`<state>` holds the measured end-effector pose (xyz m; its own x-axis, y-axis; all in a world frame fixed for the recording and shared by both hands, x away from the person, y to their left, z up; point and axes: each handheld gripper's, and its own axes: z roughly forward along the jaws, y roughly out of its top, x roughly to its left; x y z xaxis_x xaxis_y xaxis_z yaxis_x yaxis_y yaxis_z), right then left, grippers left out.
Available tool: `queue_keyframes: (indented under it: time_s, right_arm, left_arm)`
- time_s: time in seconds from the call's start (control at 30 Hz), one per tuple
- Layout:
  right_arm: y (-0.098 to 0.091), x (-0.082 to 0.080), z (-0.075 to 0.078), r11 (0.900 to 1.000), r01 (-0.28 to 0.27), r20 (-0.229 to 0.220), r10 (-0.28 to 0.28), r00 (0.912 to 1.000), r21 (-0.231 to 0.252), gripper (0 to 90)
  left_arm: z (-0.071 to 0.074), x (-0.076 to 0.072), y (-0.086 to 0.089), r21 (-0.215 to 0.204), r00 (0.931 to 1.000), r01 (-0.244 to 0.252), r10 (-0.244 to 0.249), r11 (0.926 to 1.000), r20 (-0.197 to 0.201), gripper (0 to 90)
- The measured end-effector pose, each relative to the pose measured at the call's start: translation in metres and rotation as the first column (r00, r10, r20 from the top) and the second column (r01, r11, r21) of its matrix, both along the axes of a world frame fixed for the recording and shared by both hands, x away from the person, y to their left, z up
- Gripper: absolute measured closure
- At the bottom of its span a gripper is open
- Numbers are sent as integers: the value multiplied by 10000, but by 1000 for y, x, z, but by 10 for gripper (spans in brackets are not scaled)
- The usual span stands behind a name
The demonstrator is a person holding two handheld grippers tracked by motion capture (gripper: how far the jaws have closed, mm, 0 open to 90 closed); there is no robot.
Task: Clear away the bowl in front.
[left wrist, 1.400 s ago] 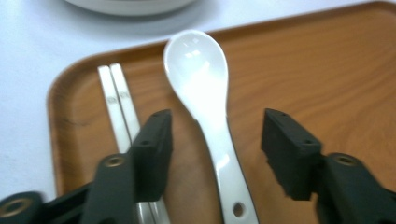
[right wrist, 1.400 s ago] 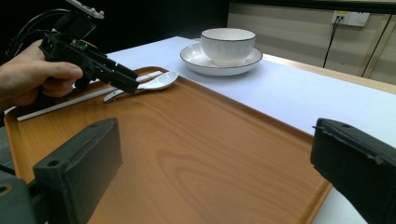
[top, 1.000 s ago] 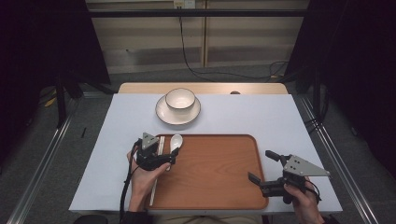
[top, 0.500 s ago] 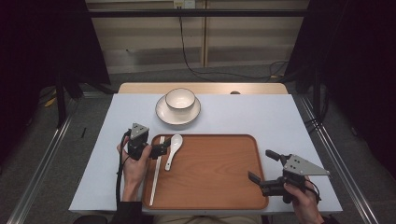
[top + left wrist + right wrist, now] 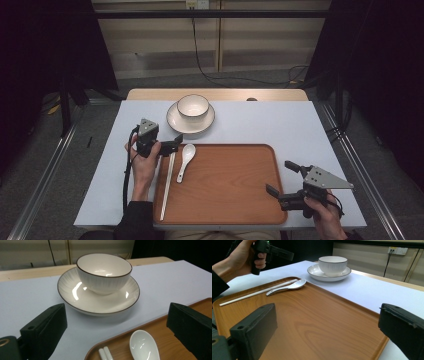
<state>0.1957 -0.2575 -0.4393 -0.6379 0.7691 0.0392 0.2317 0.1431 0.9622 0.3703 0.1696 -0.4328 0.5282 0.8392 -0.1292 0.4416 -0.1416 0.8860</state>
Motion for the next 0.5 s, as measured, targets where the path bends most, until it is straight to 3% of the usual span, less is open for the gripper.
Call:
queue_keyframes:
  time_s: [0.13, 0.27, 0.37, 0.47, 0.5]
  right_arm:
    - [0, 0, 0, 10000, 62, 10, -62, 10000, 39, 19]
    - [0, 1, 0, 10000, 9, 52, -9, 10000, 3, 19]
    - [1, 1, 0, 10000, 10, 47, -10, 10000, -18, 19]
    - [0, 0, 1, 10000, 44, 38, -44, 10000, 34, 19]
    - [0, 0, 1, 10000, 17, 51, -17, 10000, 14, 19]
  left_arm:
    - [7, 9, -1, -158, 9994, 161, -156, 9997, 318, 28]
    - [13, 14, -6, -15, 9971, 144, -142, 9999, 751, 24]
    - [15, 24, -9, -153, 9974, 222, -211, 9996, 683, 29]
    - [16, 33, -11, -12, 9968, 244, -243, 9997, 760, 37]
    - [16, 40, -12, -16, 9968, 66, -65, 10000, 797, 46]
